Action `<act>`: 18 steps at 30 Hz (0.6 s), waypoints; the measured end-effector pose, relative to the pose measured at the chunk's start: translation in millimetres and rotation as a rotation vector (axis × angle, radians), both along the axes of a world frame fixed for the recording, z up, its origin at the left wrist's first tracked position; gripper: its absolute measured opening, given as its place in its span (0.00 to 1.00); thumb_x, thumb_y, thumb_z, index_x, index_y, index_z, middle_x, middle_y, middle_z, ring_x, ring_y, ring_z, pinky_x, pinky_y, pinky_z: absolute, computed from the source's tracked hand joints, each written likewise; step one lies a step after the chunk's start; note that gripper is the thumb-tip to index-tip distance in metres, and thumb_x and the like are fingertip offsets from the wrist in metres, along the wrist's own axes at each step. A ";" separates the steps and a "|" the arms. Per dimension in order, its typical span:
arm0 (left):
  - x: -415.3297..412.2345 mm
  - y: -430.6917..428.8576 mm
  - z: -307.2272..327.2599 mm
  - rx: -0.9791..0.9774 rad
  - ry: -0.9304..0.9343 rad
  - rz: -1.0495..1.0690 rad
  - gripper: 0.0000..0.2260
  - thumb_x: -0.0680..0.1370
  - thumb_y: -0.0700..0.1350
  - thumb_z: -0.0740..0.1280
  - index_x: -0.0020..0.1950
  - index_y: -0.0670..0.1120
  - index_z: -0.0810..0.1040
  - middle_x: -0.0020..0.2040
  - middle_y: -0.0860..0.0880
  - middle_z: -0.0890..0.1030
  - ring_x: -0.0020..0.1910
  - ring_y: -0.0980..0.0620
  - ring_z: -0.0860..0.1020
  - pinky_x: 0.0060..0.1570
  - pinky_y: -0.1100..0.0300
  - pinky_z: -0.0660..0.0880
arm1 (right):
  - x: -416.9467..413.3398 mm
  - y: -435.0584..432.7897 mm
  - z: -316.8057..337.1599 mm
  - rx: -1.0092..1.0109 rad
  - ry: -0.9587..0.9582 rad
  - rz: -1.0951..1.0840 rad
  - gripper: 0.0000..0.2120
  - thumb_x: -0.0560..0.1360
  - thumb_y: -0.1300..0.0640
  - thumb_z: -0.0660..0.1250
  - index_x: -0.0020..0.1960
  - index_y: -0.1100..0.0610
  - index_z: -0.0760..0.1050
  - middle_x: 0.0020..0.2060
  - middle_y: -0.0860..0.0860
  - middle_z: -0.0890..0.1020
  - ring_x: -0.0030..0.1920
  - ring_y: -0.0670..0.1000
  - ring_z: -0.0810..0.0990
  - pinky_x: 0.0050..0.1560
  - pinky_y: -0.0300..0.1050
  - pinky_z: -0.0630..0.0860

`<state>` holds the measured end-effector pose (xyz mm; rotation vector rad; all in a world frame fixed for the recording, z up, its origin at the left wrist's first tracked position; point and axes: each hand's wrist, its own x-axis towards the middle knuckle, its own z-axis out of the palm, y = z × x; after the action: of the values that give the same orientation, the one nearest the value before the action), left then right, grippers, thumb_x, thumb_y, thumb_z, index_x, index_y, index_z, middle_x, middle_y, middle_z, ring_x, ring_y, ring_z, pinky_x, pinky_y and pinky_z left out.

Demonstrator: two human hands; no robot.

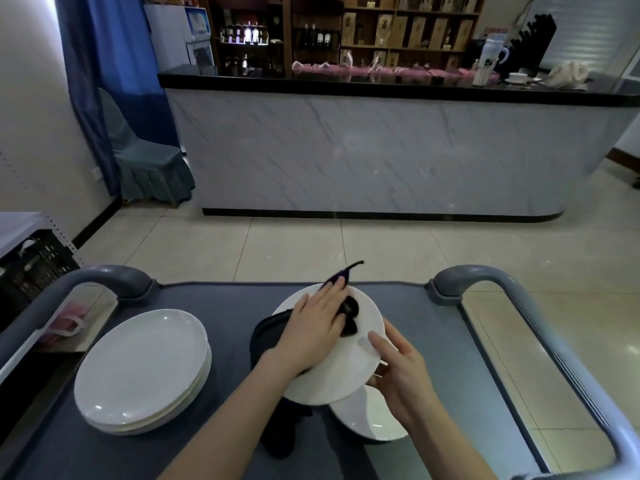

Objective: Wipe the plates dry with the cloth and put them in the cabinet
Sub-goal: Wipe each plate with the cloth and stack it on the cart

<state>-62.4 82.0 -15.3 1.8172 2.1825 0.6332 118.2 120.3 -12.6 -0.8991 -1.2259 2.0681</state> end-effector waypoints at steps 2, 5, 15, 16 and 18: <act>-12.8 -9.3 -8.6 0.022 0.003 0.061 0.23 0.84 0.48 0.53 0.79 0.56 0.56 0.80 0.61 0.48 0.79 0.61 0.47 0.77 0.56 0.46 | 4.1 5.8 0.3 0.012 -0.011 -0.022 0.16 0.76 0.56 0.70 0.61 0.43 0.81 0.52 0.54 0.86 0.41 0.55 0.84 0.40 0.50 0.81; -21.9 -27.9 -21.1 0.090 -0.037 0.138 0.18 0.83 0.46 0.59 0.72 0.54 0.67 0.79 0.59 0.58 0.78 0.58 0.56 0.76 0.54 0.54 | 8.5 14.2 1.1 0.027 -0.022 -0.060 0.16 0.75 0.58 0.70 0.61 0.43 0.82 0.49 0.53 0.86 0.39 0.55 0.83 0.38 0.50 0.80; -57.6 -65.2 -2.4 0.288 -0.323 0.554 0.10 0.80 0.49 0.66 0.43 0.53 0.67 0.37 0.54 0.76 0.38 0.55 0.75 0.37 0.57 0.69 | 5.4 25.9 -8.4 0.121 -0.100 -0.090 0.18 0.77 0.62 0.70 0.60 0.42 0.82 0.47 0.55 0.87 0.39 0.56 0.85 0.36 0.50 0.81; -62.5 -67.9 1.0 0.286 -0.302 0.591 0.09 0.81 0.49 0.65 0.44 0.51 0.66 0.37 0.53 0.76 0.37 0.54 0.74 0.35 0.56 0.68 | 5.4 27.1 -9.8 0.123 -0.104 -0.104 0.18 0.76 0.62 0.70 0.60 0.42 0.82 0.46 0.54 0.87 0.39 0.56 0.85 0.36 0.50 0.81; -70.3 -71.4 8.4 0.316 -0.296 0.666 0.08 0.82 0.49 0.63 0.46 0.49 0.66 0.37 0.51 0.76 0.36 0.55 0.74 0.35 0.54 0.66 | 6.5 30.5 -11.6 0.121 -0.105 -0.133 0.18 0.76 0.62 0.70 0.61 0.43 0.81 0.46 0.52 0.87 0.39 0.56 0.85 0.36 0.51 0.81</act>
<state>-132.8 10.6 -6.9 0.9662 2.5550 1.3435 124.7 150.8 -24.3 -1.0142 -1.2942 1.8429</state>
